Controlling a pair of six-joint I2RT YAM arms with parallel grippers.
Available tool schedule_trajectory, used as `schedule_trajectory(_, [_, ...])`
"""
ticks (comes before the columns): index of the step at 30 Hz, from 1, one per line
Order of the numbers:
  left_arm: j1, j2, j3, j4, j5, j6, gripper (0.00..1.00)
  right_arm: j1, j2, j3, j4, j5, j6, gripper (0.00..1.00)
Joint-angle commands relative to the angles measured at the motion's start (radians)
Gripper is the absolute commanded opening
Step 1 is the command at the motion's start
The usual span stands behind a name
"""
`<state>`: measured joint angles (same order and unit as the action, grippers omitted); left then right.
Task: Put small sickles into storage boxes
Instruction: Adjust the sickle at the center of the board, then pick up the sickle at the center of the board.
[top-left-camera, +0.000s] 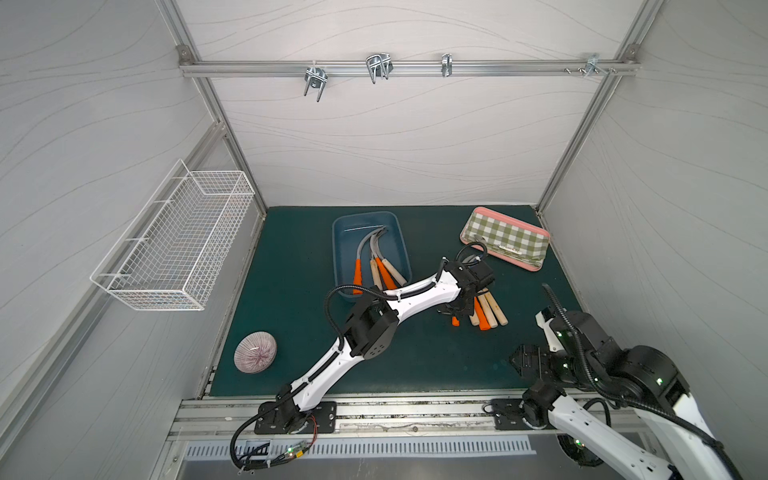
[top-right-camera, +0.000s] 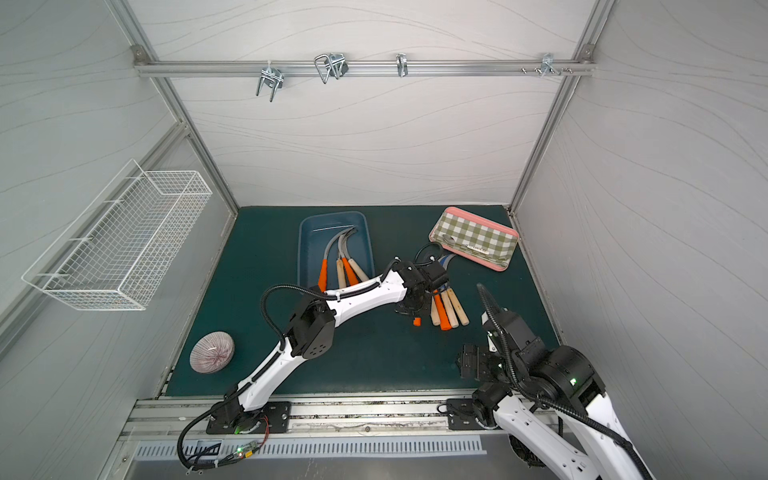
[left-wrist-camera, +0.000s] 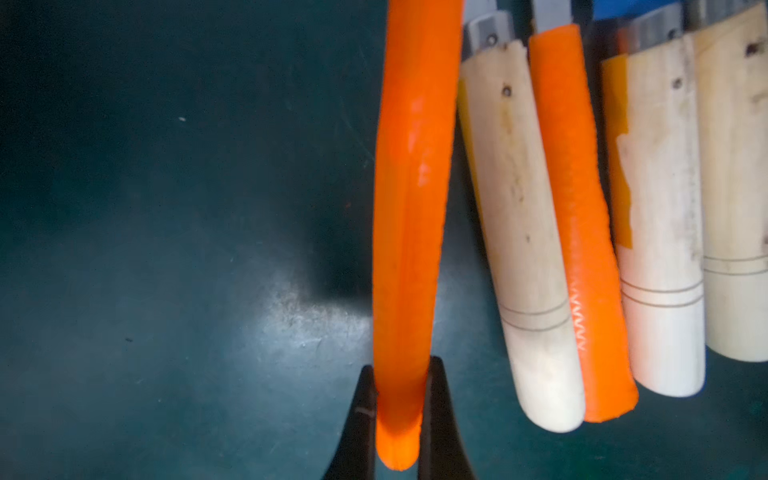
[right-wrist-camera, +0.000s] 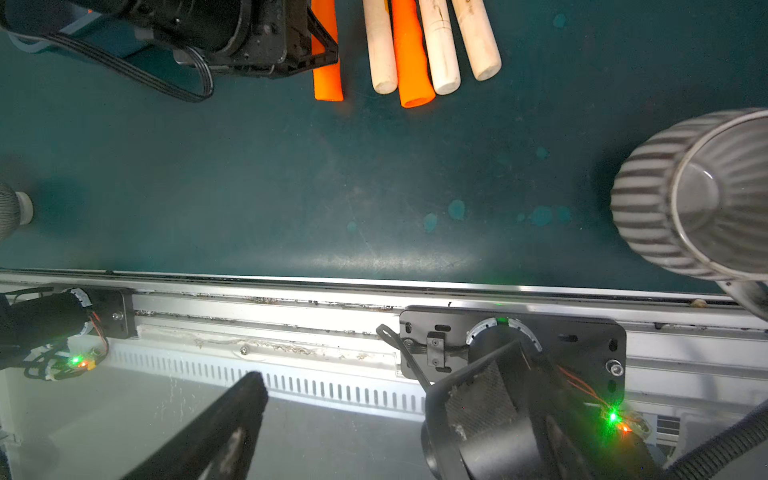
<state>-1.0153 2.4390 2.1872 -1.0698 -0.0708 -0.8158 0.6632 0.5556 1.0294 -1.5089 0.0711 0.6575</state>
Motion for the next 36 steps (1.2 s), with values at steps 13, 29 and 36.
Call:
schedule_trajectory(13, [0.026, 0.021, -0.084, -0.072, -0.052, 0.027, 0.38, -0.004, 0.018, -0.007, 0.023, -0.002, -0.014, 0.99])
schedule_trajectory(29, [0.032, 0.094, -0.044, -0.264, -0.150, 0.097, 0.77, -0.004, 0.031, -0.005, 0.075, 0.001, -0.015, 0.99])
schedule_trajectory(36, [0.034, 0.075, -0.063, -0.252, -0.179, 0.104, 0.55, -0.005, 0.036, -0.002, 0.083, -0.005, -0.009, 0.99])
